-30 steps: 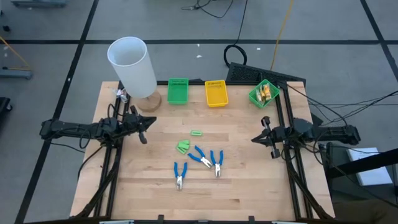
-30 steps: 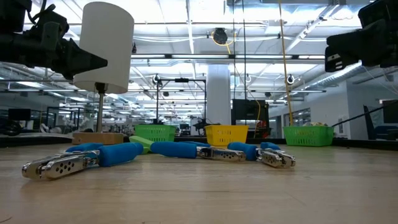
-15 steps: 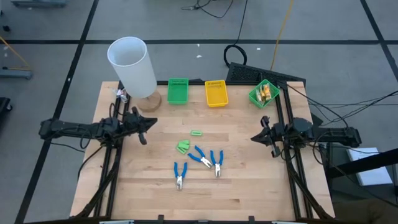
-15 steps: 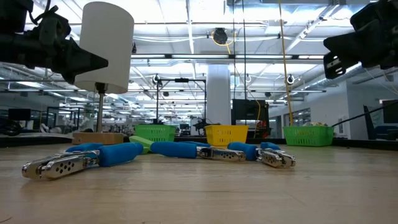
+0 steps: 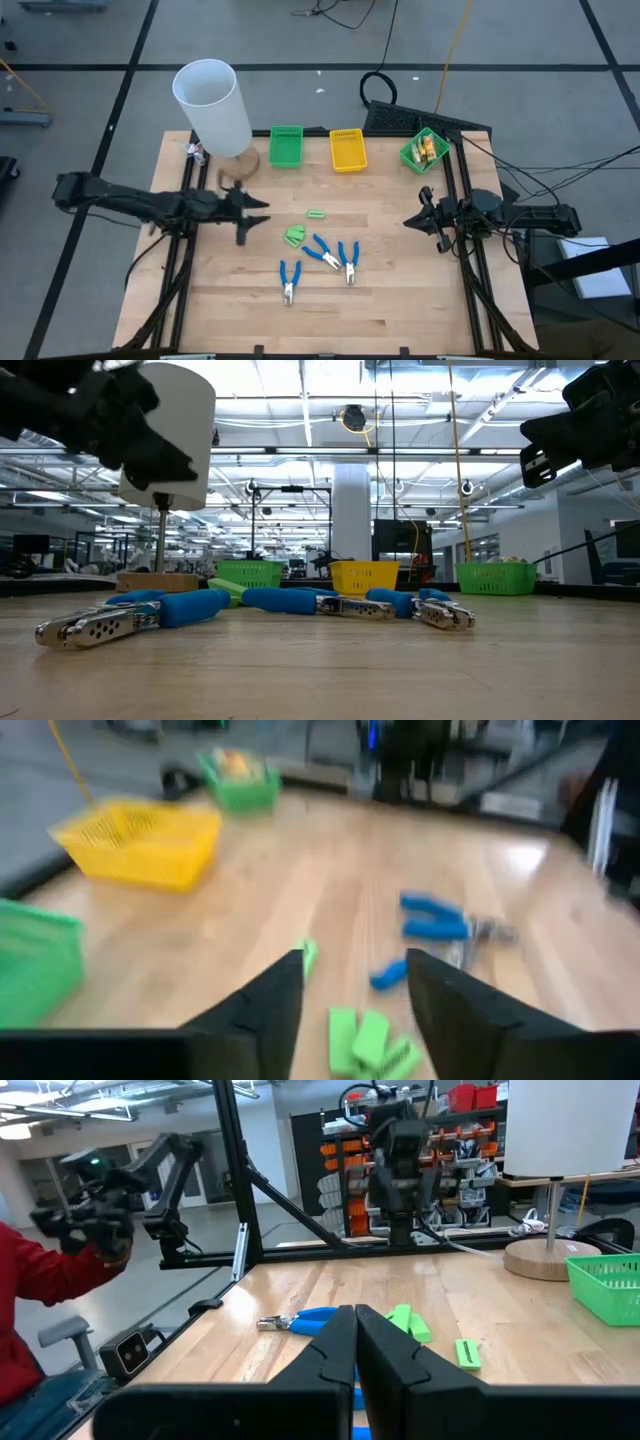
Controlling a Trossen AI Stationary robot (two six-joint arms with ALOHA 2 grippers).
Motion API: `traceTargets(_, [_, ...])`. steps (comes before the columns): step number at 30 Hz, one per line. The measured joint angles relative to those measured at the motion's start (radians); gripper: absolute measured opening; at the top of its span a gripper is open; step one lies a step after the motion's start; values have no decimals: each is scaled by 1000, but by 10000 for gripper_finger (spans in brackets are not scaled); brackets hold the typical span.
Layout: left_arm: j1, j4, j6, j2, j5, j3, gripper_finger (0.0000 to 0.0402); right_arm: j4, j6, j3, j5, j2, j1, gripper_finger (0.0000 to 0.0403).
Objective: Pick & Place School Supplies
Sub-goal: Put the green eraser into the left green bin
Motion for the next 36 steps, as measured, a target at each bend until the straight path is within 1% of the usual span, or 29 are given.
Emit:
traceTargets(4, [-41, -3, 45, 227, -6, 60, 220, 0, 0, 0, 0, 0, 0, 1])
traceTargets(8, [-74, 56, 123, 438, -6, 121, 227, 0, 0, 0, 0, 0, 0, 3])
traceTargets(12, [-93, 142, 193, 605, -6, 182, 228, 0, 0, 0, 0, 0, 0, 4])
traceTargets(17, [-92, 147, 198, 776, -7, 265, 228, 0, 0, 0, 0, 0, 0, 4])
traceTargets(21, [-91, 145, 194, 872, -7, 321, 228, 0, 0, 0, 0, 0, 0, 4])
traceTargets(25, [-90, 111, 154, 932, -10, 359, 228, 0, 0, 0, 0, 0, 0, 4])
traceTargets(33, [-90, -1, 33, 940, -9, 376, 228, 4, 0, 0, 1, 0, 0, 4])
traceTargets(36, [-90, -49, -11, 939, 22, 375, 228, 9, 0, 0, 1, 0, 0, 4])
